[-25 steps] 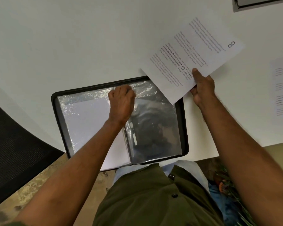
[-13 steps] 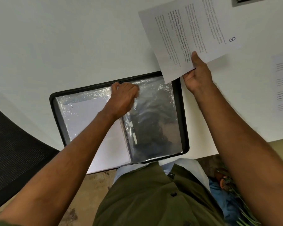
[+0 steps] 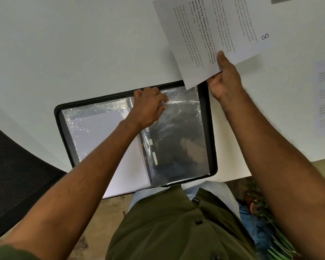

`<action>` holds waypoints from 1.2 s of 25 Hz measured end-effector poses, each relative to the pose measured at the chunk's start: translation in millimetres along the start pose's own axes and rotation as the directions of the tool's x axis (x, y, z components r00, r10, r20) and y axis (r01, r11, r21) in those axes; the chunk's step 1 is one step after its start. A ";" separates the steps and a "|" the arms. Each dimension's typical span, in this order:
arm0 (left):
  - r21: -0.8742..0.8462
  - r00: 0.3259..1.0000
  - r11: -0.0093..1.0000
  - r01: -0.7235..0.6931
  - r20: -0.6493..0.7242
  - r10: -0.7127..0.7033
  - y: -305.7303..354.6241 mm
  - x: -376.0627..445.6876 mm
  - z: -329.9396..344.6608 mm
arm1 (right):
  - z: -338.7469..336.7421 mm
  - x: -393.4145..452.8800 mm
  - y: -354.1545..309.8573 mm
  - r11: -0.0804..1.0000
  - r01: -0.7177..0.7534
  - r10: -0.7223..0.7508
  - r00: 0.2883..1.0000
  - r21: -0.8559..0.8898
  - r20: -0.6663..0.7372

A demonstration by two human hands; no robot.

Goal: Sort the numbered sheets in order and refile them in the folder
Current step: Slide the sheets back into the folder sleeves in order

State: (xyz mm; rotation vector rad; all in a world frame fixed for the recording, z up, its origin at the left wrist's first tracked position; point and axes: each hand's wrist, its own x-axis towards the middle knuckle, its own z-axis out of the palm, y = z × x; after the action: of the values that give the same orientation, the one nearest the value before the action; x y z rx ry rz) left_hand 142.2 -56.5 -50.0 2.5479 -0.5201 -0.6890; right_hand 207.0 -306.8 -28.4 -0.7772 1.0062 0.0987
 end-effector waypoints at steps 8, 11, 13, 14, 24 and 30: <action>-0.058 0.998 0.996 -0.063 0.008 0.063 0.1 0.7 -12.1 | 4.3 12.3 2.7 1.000 -0.007 0.007 1.000 -0.009 0.000; -0.087 1.000 0.996 -0.008 0.008 0.009 -0.5 3.8 -16.5 | 5.6 15.6 2.7 0.999 0.005 -0.005 1.000 -0.035 0.012; -0.134 0.999 0.990 0.042 -0.018 -0.045 -1.4 5.5 -18.5 | 5.6 18.9 2.6 0.998 0.014 -0.013 1.000 -0.061 0.016; -0.146 0.996 0.987 0.066 -0.047 -0.074 -2.8 6.3 -18.7 | 6.1 21.1 2.7 0.997 0.019 -0.018 1.000 -0.070 0.007; -0.059 0.976 0.995 0.079 -0.197 -0.089 7.1 -2.9 -4.7 | 21.6 31.4 13.2 0.983 0.097 -0.098 0.995 -0.158 0.000; -0.058 0.973 0.994 0.088 -0.210 -0.099 7.7 -4.8 -4.4 | 26.2 31.2 27.6 0.931 0.179 -0.162 0.984 -0.319 0.078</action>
State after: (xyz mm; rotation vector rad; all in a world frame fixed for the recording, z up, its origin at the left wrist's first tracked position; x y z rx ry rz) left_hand 138.9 -59.2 -40.9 2.5734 -0.3088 -0.4467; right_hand 231.8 -278.4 -60.2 -1.1563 0.8799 0.1361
